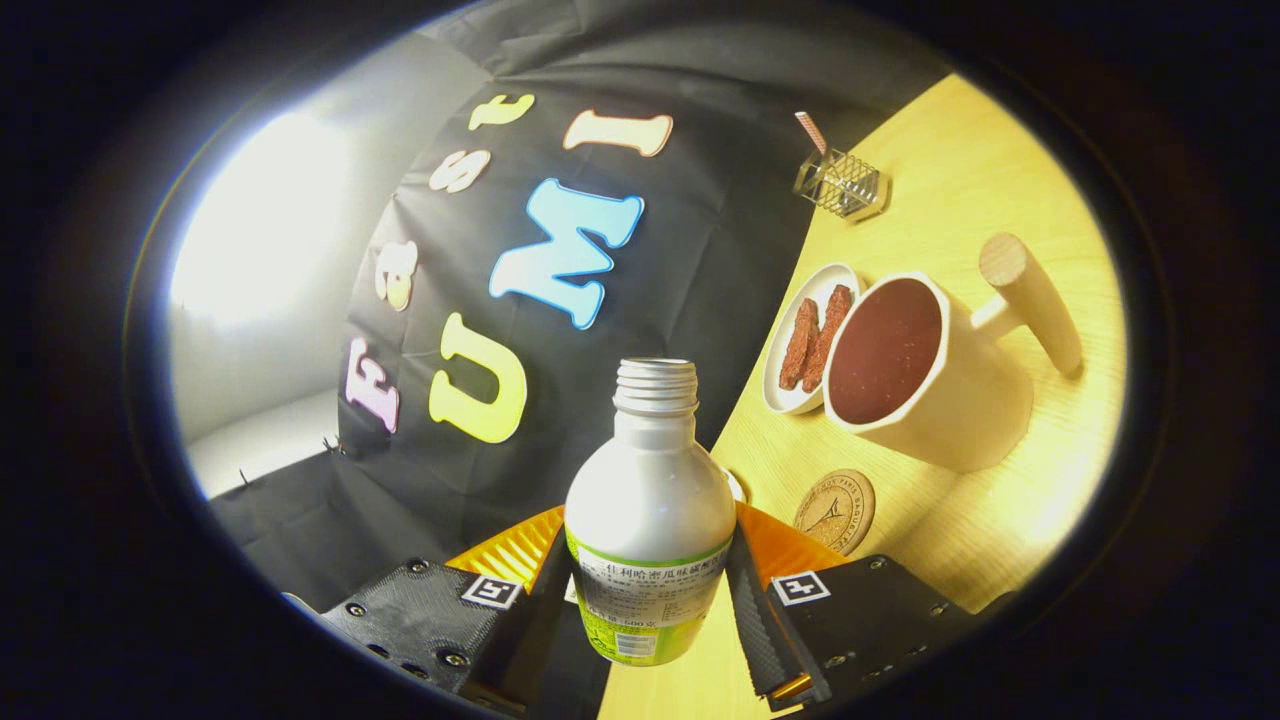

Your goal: Take the bottle from table, then pour the juice into the cup, finally place the bottle on the coaster

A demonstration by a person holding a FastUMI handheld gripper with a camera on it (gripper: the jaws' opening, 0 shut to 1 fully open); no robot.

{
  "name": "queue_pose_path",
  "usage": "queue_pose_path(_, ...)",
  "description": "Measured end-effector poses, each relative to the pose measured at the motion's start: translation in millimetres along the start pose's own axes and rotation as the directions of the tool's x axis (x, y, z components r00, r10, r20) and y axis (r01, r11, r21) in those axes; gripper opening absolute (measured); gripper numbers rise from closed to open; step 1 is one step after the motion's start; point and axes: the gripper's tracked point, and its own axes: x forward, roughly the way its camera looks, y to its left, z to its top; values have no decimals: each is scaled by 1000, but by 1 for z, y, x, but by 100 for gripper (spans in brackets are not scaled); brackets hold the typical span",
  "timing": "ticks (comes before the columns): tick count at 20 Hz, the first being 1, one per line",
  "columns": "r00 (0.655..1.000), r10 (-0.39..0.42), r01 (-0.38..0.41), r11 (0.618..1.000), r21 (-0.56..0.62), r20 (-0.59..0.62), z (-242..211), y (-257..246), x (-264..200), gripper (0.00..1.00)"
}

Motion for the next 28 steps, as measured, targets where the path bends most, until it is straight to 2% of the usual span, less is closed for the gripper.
queue_pose_path(9,1000,14,-18,982,190,23,1,4,6,75)
queue_pose_path(15,998,36,-49,950,307,50,6,9,9,75)
queue_pose_path(20,995,63,-86,926,367,74,9,12,7,75)
queue_pose_path(28,993,68,-105,891,442,99,13,14,13,75)
